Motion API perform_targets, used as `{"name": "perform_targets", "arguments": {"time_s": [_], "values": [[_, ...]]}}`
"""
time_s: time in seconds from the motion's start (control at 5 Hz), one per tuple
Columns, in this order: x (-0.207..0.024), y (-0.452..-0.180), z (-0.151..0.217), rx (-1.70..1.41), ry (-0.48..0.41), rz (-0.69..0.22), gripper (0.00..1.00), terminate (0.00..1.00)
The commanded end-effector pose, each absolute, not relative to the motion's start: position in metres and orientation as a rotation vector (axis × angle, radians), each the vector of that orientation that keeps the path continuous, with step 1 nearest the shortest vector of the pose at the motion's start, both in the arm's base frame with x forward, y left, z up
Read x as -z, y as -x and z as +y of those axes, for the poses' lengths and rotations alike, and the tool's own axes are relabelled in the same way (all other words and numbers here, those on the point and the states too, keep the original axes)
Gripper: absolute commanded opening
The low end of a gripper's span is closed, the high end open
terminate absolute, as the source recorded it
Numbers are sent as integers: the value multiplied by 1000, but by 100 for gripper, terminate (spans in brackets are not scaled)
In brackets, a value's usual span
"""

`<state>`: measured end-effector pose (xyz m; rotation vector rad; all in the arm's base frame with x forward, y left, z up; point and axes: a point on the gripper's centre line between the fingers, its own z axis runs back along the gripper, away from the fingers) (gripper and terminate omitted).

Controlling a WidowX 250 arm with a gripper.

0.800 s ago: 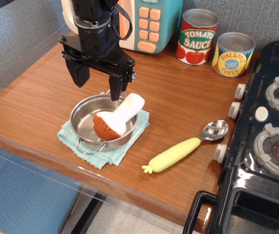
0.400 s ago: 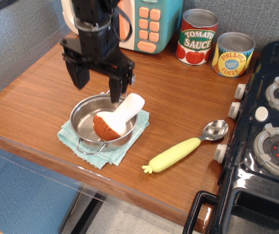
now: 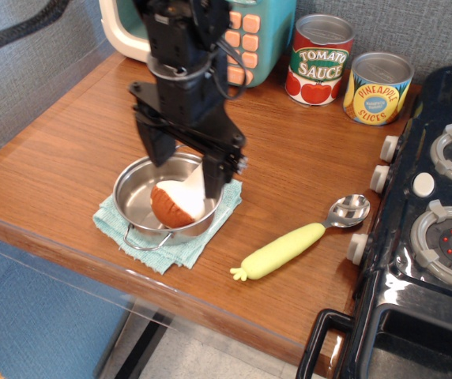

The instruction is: Move the spoon to the left of the towel

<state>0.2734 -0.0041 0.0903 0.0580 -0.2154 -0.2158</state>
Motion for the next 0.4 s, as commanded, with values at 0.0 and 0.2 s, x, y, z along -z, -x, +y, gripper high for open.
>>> {"name": "perform_targets", "arguments": {"time_s": [0.0, 0.2], "values": [[-73, -269, -40, 386, 10, -196, 100, 0], [-58, -268, -53, 445, 31, -146, 100, 0]]}}
